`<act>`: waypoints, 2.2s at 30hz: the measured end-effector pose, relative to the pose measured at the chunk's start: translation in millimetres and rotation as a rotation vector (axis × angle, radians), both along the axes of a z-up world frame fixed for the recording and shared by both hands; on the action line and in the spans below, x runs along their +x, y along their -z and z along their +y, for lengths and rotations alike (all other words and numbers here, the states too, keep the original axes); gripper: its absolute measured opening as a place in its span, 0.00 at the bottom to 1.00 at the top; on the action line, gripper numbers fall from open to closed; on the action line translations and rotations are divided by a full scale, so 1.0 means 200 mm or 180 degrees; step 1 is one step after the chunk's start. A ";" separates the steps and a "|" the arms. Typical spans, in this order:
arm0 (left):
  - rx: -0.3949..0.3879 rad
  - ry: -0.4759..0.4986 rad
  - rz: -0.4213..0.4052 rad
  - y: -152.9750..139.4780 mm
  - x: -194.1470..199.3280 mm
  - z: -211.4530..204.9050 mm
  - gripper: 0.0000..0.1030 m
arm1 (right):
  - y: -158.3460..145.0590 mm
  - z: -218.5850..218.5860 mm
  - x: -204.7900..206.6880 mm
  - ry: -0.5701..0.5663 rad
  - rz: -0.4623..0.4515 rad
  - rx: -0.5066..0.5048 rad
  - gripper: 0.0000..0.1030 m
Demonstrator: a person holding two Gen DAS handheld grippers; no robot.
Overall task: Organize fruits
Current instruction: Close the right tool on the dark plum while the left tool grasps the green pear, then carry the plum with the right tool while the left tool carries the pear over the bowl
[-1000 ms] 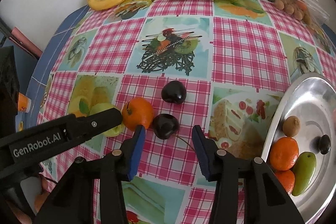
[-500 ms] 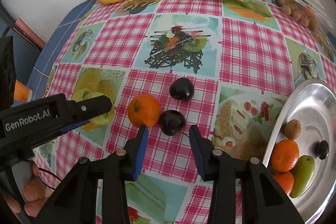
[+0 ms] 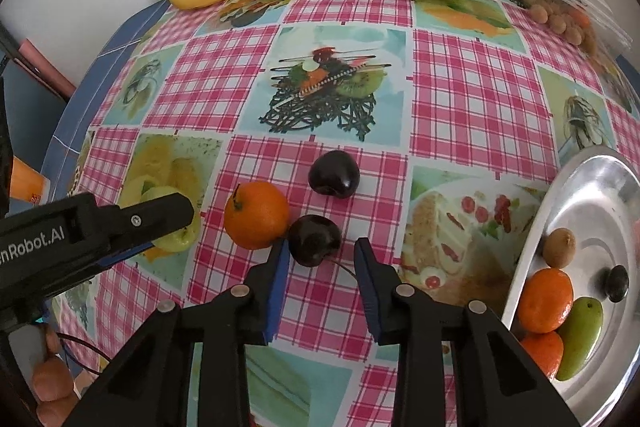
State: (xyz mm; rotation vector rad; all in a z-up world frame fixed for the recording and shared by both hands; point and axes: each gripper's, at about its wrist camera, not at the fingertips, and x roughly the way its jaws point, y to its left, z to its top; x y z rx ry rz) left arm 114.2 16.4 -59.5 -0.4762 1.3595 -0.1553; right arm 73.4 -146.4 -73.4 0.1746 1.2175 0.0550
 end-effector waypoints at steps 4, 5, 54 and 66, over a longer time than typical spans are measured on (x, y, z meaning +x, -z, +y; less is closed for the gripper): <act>0.0004 -0.0006 0.0010 0.00 0.00 0.00 0.49 | -0.01 0.02 0.00 -0.0054 -0.0041 -0.0042 0.29; 0.0003 -0.0007 0.0013 0.00 0.00 0.00 0.49 | -0.01 0.03 0.00 -0.0061 -0.0038 -0.0046 0.29; 0.0066 0.0451 -0.0432 -0.20 -0.07 -0.26 0.49 | -0.30 -0.43 -0.22 0.0671 -0.0411 0.0109 0.25; 0.0212 0.1145 -0.0580 -0.23 -0.24 -0.68 0.49 | -0.36 -0.80 -0.39 0.1205 -0.0456 0.0053 0.25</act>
